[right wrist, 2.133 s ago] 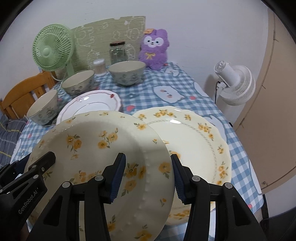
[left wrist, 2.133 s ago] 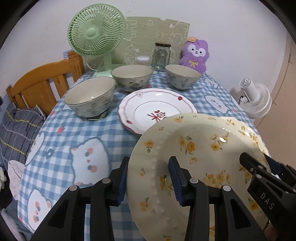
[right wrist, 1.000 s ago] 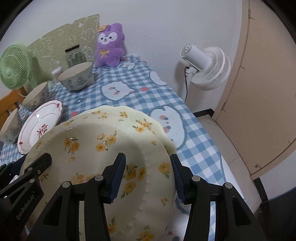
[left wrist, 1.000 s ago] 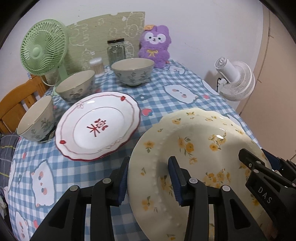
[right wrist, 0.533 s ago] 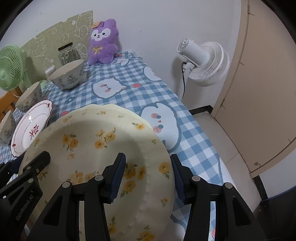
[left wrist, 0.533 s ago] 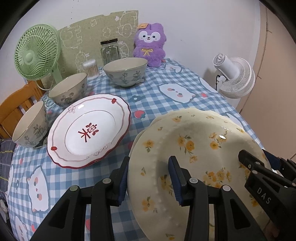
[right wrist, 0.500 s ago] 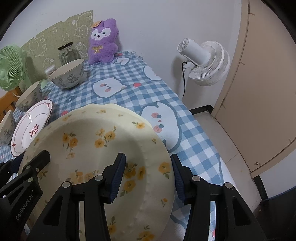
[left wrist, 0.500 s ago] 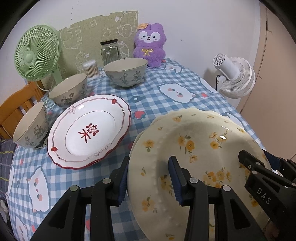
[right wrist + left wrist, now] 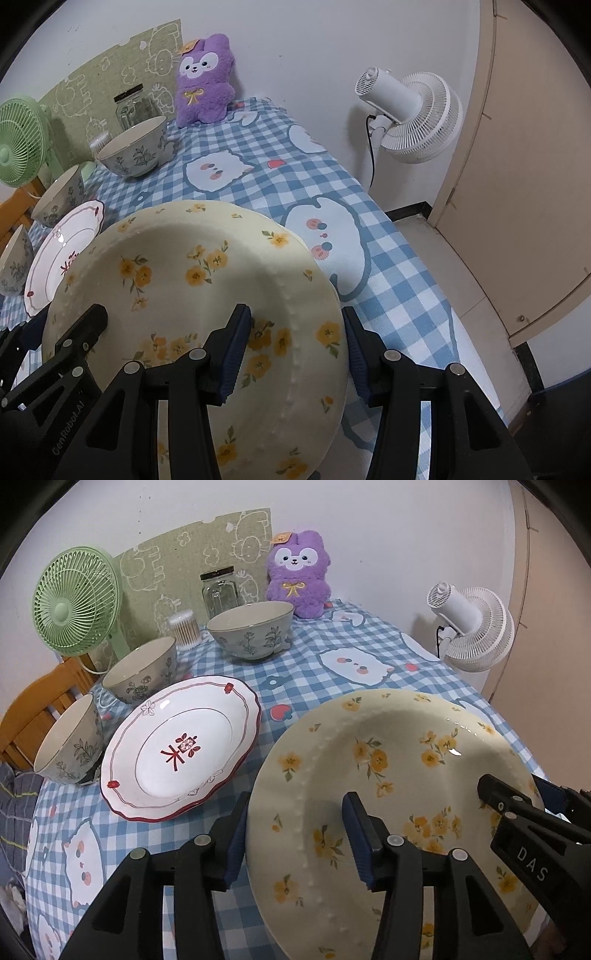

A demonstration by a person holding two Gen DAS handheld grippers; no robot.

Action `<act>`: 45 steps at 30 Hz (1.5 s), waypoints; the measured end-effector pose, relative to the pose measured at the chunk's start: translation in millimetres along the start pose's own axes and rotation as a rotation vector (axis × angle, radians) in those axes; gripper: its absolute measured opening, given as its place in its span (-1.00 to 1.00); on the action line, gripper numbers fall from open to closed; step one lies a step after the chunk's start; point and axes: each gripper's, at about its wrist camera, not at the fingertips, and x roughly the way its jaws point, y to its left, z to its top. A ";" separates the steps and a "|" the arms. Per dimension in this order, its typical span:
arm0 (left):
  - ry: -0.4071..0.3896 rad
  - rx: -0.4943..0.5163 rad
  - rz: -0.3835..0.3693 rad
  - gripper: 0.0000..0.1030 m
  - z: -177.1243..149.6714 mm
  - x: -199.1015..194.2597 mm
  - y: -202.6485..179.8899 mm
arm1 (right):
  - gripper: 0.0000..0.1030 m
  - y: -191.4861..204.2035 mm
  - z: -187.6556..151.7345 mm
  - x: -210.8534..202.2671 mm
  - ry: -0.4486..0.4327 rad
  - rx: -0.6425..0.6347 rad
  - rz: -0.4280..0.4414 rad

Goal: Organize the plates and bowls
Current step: 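Lower the dotted-rim plate onto the bouquet plate with both grippers, then open both grippers and pull them back from the stacked plates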

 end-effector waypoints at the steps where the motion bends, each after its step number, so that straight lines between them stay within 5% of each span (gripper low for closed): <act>1: 0.000 0.002 0.000 -0.03 -0.3 -0.1 -0.2 | 0.06 -0.8 -0.7 -0.4 -0.001 0.002 -0.003; 20: 0.008 0.020 -0.032 0.38 -2.0 -0.6 -8.1 | 0.27 -0.1 -1.7 -6.5 -0.025 -0.018 0.045; 26: 0.000 -0.007 -0.019 0.38 -4.6 -10.6 -2.7 | 0.41 6.8 -4.8 -30.5 -0.117 -0.069 0.026; 45: -0.021 -0.060 -0.008 0.42 -39.3 -57.1 31.8 | 0.44 30.3 -43.8 -71.0 -0.136 -0.128 0.095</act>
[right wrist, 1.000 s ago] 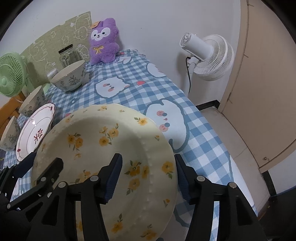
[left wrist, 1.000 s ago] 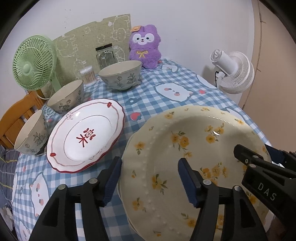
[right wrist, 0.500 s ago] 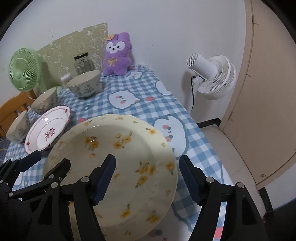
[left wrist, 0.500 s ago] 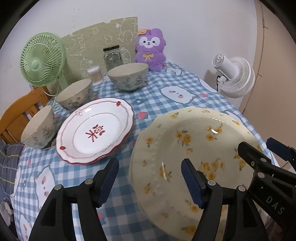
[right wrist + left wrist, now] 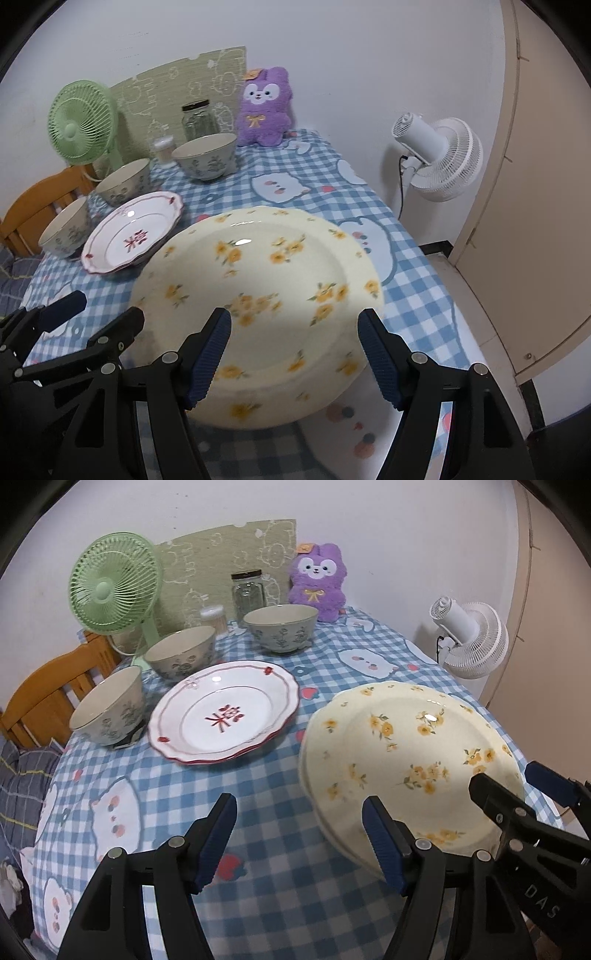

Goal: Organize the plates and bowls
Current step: 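Open both grippers and pull them back from the stacked plates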

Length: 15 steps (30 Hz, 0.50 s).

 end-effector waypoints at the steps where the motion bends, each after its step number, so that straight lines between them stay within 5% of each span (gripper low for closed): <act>1: -0.004 -0.003 0.003 0.44 -1.2 -2.6 2.7 | 0.44 2.8 -1.5 -2.0 -0.001 -0.004 0.003; 15: -0.030 -0.034 0.054 0.61 -16.4 -28.9 43.3 | 0.44 43.2 -7.3 -24.3 -0.021 -0.073 0.031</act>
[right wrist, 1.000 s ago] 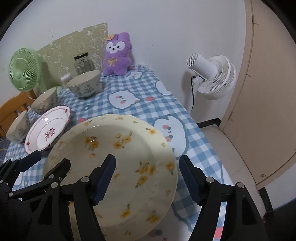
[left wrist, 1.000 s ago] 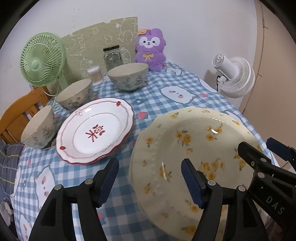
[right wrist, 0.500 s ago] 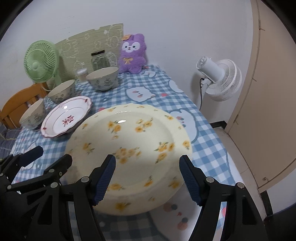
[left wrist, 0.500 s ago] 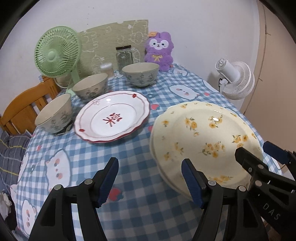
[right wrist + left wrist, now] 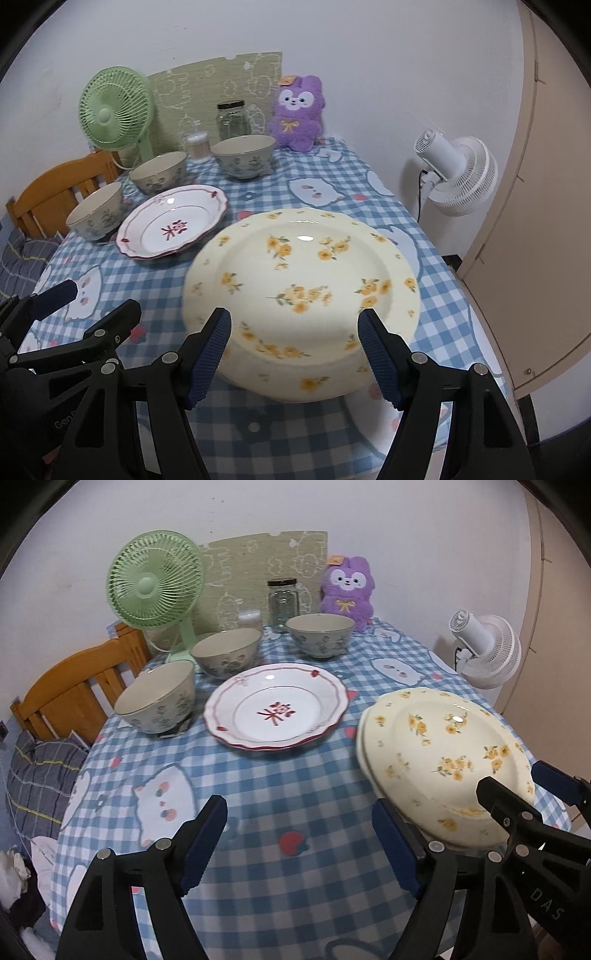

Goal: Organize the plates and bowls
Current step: 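Open both grippers and pull them back from the stacked plates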

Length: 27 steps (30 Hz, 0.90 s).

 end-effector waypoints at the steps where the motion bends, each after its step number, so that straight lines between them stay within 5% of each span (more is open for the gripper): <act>1: -0.001 -0.001 0.003 0.62 -0.7 -1.0 2.9 | 0.44 1.3 0.4 -0.6 -0.001 -0.002 0.003; 27: 0.020 -0.084 0.045 0.65 33.3 21.2 52.3 | 0.44 49.9 54.1 22.5 -0.007 -0.072 0.035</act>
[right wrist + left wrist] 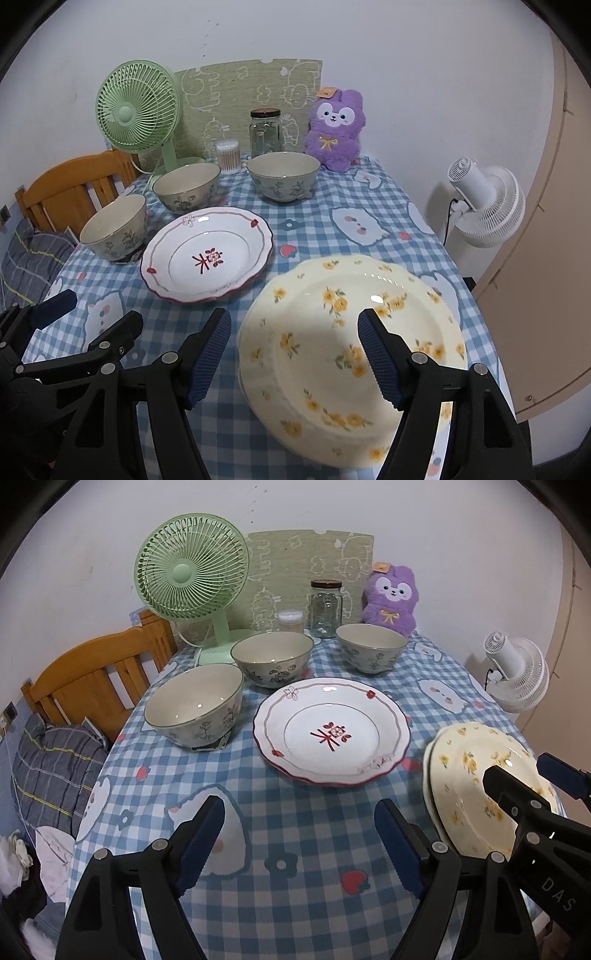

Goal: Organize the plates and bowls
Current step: 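Open both grippers and pull them back from the stacked plates, then move both grippers to the rim of the red-rimmed white plate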

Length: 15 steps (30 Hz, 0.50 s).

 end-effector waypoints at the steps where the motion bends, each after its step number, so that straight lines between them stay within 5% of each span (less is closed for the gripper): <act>1: 0.001 -0.001 0.002 0.65 2.0 1.5 0.6 | 0.44 0.7 2.4 1.9 0.001 -0.002 -0.001; 15: 0.018 -0.027 0.021 0.65 34.6 29.2 12.5 | 0.44 7.7 36.9 34.2 0.016 -0.020 0.025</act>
